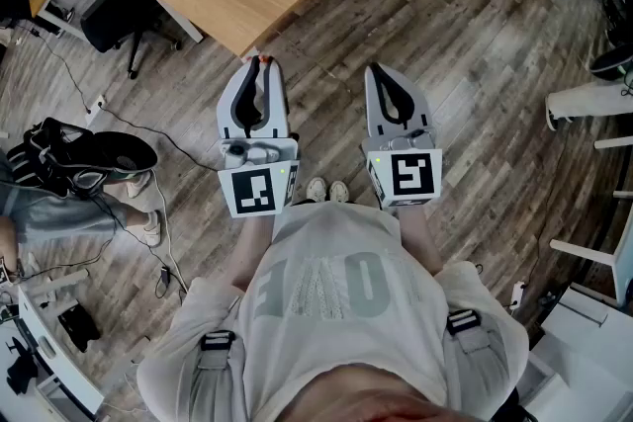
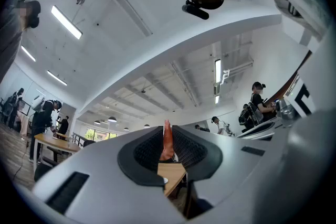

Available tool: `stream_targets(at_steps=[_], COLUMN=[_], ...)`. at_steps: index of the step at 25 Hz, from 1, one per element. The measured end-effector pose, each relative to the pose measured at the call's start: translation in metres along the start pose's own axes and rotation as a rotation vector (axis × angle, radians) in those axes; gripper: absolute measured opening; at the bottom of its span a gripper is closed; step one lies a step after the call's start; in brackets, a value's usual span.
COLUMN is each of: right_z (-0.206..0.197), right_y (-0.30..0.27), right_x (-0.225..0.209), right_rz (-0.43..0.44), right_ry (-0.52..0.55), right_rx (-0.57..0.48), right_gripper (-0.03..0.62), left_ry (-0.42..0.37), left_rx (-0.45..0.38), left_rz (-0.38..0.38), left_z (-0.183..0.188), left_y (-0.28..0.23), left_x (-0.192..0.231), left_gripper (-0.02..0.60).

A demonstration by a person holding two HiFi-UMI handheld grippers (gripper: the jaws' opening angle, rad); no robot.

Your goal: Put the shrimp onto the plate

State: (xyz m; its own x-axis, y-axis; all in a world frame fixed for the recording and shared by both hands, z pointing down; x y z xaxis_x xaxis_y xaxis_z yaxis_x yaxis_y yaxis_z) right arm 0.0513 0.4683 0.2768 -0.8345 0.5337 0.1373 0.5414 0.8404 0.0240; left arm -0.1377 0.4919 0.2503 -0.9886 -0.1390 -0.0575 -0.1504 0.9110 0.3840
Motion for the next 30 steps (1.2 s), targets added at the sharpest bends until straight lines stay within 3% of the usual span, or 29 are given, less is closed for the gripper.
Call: stream_targets(at_steps=[20, 30], right_z=[0.002, 0.001], right_y=[0.002, -0.012], right_x=[0.002, 0.021], right_rz=[-0.018, -0.011], right_ry=[0.027, 0.015], right_rx=[-0.026, -0.022], right_gripper=[0.02, 0.02], left_ry=[0.005, 0.019], left_rx=[-0.008, -0.02], left_rz=[-0.007, 0.006], left_z=[0.0, -0.001], left_y=[0.002, 0.005], left_x=[0.001, 0.03], left_gripper=[0.06, 0.06])
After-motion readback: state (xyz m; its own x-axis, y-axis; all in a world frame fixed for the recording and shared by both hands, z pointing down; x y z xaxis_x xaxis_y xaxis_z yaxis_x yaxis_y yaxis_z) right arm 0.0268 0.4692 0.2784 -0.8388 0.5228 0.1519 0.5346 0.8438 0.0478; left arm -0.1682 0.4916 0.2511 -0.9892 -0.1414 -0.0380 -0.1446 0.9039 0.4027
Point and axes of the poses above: the fingertips, and each gripper's own axes: y backward along the fingers, x to its left, z out of its top, the point moved 7 cm from there along y, backward along the fingers, and after that the axes turned 4 degrees about z, right-handed, at the moved point
